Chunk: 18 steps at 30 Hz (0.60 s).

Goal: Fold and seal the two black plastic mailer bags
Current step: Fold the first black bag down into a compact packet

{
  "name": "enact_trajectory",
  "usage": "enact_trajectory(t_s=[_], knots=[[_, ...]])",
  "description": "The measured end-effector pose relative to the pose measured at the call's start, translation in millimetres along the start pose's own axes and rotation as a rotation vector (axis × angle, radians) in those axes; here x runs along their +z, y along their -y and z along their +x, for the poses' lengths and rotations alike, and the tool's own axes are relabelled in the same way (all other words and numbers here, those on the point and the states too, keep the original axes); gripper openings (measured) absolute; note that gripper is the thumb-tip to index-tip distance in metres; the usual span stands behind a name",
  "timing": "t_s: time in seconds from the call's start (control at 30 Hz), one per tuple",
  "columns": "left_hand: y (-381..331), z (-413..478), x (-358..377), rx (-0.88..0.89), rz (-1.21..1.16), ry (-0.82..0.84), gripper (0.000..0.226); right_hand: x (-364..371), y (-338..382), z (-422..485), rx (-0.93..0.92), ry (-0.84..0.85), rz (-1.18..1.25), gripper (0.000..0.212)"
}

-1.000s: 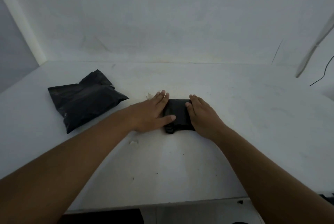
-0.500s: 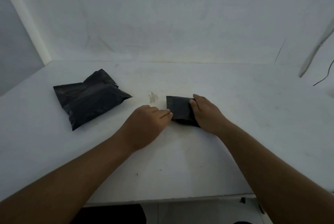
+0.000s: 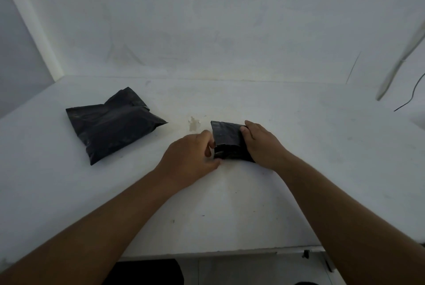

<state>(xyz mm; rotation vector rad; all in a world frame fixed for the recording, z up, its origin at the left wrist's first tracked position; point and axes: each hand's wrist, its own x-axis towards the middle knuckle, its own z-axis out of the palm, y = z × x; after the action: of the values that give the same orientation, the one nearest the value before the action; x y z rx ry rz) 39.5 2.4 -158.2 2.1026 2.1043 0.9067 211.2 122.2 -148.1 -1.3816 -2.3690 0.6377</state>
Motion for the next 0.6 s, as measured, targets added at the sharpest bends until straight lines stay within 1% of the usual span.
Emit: enact_trajectory(t_s=[0.07,0.13,0.2,0.27,0.37,0.43,0.47,0.6], knots=[[4,-1,-1,-0.014,-0.121,0.003,0.024,0,-1,0,-0.002,0.0,0.001,0.043],[10,-4,-4,-0.019,-0.132,-0.006,0.026,0,-1,-1,-0.004,-0.001,-0.001,0.045],[17,-6,-10,-0.003,-0.067,0.016,0.034,0,0,-1,-0.014,-0.008,-0.003,0.045],[19,-7,-15,0.067,-0.041,0.046,0.047,1,0,0,-0.03,-0.018,-0.008,0.044],[8,-4,-19,0.193,-0.032,-0.005,0.067,3,-2,2,-0.057,-0.037,-0.012,0.041],[5,2,-13,0.251,0.091,-0.024,0.071,3,-2,2,-0.061,-0.04,-0.019,0.039],[5,6,-8,0.272,0.161,-0.024,0.068,4,-2,2,-0.065,-0.044,-0.024,0.039],[13,13,3,0.395,0.316,-0.088,0.036,2,-1,1,-0.07,-0.028,-0.048,0.039]])
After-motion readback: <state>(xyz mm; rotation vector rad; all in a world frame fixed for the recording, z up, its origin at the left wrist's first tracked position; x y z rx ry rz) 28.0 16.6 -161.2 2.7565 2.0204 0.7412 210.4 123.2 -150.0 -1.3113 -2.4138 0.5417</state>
